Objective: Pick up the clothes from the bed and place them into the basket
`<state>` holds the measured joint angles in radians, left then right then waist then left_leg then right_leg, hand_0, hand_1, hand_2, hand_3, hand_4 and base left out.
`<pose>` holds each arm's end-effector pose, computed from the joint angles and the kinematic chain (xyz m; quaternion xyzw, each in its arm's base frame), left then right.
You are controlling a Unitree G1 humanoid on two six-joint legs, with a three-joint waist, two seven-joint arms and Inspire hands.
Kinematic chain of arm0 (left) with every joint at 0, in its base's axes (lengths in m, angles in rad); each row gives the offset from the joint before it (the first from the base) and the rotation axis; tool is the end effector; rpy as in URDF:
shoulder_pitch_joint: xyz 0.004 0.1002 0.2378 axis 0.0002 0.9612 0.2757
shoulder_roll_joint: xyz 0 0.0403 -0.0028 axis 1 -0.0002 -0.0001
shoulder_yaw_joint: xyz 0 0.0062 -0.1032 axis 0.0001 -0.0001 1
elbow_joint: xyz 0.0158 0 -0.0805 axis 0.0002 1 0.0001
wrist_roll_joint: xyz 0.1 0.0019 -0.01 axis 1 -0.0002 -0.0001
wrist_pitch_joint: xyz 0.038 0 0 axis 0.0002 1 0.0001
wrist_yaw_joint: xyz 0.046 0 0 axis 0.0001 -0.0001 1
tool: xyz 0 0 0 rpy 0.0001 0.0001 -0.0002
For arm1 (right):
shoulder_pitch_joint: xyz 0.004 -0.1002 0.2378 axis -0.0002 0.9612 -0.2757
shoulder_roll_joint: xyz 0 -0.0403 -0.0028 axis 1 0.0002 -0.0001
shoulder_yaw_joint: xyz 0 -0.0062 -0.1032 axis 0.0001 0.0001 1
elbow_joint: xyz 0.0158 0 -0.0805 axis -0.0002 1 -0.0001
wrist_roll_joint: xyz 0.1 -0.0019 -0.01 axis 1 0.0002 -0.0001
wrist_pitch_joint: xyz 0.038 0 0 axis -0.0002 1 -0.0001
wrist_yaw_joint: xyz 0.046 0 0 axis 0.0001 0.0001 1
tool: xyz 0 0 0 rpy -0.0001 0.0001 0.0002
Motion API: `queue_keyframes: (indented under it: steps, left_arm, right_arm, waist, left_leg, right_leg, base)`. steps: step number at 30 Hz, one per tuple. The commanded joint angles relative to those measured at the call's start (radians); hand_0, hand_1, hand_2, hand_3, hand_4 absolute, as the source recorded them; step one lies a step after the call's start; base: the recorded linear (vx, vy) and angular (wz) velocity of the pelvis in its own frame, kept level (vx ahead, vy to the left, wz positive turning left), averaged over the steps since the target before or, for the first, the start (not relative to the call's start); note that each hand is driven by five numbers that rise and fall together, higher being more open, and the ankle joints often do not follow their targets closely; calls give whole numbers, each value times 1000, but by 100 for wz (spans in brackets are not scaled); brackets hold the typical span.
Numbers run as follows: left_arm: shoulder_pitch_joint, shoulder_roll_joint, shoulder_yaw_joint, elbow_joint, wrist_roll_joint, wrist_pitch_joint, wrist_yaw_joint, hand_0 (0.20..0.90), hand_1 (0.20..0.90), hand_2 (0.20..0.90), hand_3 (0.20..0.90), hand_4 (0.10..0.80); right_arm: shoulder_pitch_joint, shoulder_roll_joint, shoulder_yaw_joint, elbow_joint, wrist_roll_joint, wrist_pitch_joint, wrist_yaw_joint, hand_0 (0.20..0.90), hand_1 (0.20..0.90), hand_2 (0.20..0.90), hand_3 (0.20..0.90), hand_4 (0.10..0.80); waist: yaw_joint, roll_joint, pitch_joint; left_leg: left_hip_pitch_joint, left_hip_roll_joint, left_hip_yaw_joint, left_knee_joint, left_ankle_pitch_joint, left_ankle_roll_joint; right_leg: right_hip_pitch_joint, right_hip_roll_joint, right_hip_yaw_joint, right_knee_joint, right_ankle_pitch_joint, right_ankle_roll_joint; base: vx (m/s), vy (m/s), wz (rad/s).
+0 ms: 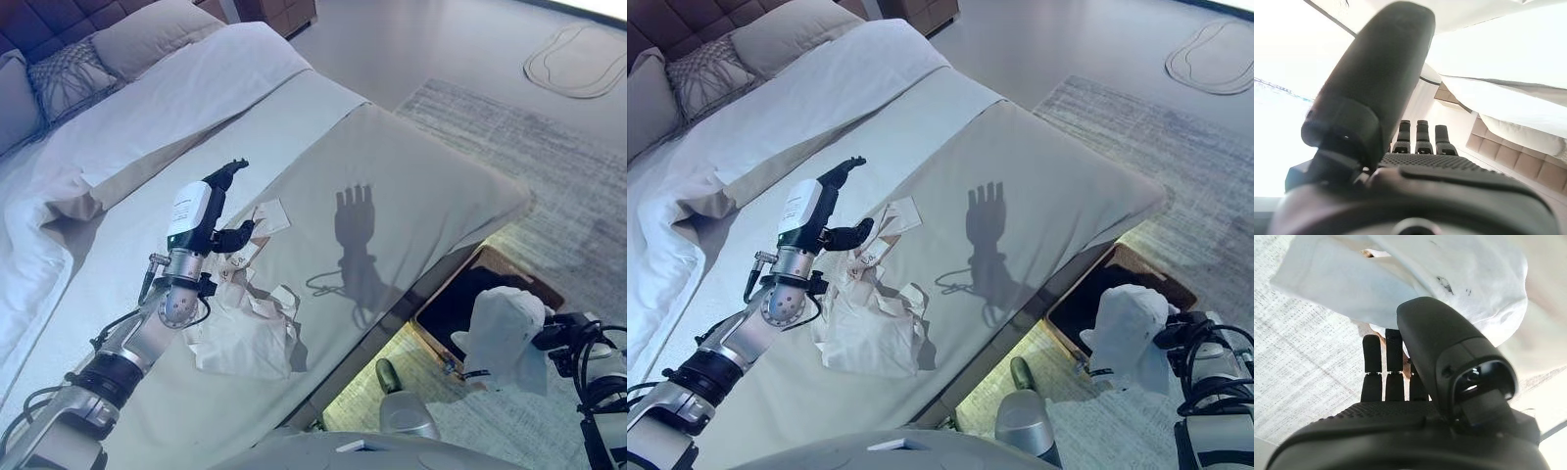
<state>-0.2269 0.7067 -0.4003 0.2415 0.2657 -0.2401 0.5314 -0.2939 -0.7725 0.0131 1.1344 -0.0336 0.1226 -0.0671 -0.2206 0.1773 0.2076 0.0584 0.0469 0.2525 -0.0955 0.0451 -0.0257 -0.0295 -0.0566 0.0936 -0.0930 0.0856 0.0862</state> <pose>0.2332 0.2217 0.0616 0.4449 -0.1757 0.0327 0.8776 0.1740 -0.3845 0.0201 -0.3254 0.4155 -0.2494 0.8120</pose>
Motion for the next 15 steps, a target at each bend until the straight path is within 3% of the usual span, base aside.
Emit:
queue_keyframes:
  steps: [1,15]
  left_arm:
    - [-130,14,29,-61,-23,-40,92,900,900,900,900,800]
    - [-104,27,25,-64,-18,-46,74,900,900,900,900,800]
  right_arm:
    - [-75,-118,-20,-13,-41,-91,-89,900,900,900,900,800]
    - [21,-108,-70,-72,-50,-130,-124,900,900,900,900,800]
  waist:
    - [0,-19,-49]
    - [-11,-47,-70]
  left_leg:
    - [30,-15,-9,54,-97,11]
    - [55,-3,11,58,-109,14]
  right_leg:
    - [-36,4,-40,109,-39,13]
    - [-20,10,-30,117,-43,15]
  base:
    - [76,23,-8]
    - [33,-11,-1]
